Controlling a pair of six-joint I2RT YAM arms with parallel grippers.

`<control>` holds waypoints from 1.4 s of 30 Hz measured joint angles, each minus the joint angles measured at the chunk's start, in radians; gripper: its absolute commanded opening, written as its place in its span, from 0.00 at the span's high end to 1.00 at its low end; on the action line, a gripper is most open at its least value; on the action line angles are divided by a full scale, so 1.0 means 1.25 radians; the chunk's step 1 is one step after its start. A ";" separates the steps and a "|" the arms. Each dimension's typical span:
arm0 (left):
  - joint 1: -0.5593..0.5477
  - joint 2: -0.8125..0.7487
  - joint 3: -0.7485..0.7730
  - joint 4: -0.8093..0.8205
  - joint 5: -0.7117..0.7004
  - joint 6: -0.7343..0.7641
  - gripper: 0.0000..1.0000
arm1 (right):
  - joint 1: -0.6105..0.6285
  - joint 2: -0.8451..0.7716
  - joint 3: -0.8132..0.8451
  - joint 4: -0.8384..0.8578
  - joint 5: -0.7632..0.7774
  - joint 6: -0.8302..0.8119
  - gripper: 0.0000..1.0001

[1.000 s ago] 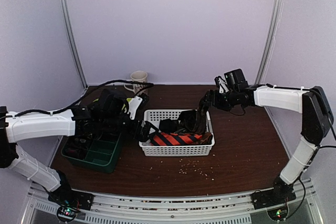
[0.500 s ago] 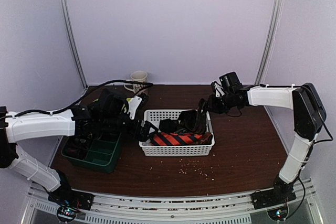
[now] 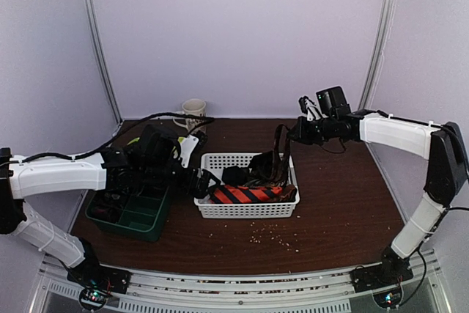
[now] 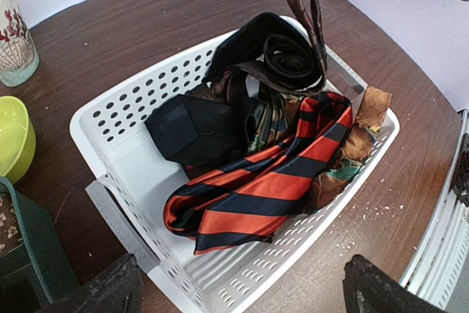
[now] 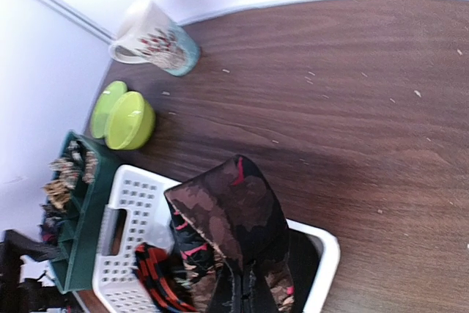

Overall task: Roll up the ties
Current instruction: Pick up the tie from the bin.

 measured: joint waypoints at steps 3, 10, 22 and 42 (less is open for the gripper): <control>0.000 0.000 0.000 -0.002 -0.005 0.002 0.02 | 0.000 -0.037 0.000 0.023 -0.051 0.020 1.00; 0.000 -0.001 0.022 -0.008 0.002 0.049 0.02 | 0.015 -0.161 0.024 0.110 -0.202 0.107 1.00; 0.000 -0.049 0.120 0.033 0.130 0.192 0.09 | 0.091 -0.240 0.218 0.231 -0.289 0.269 1.00; 0.000 0.086 0.358 0.113 0.243 0.348 0.44 | 0.175 -0.117 0.602 0.178 -0.258 0.299 1.00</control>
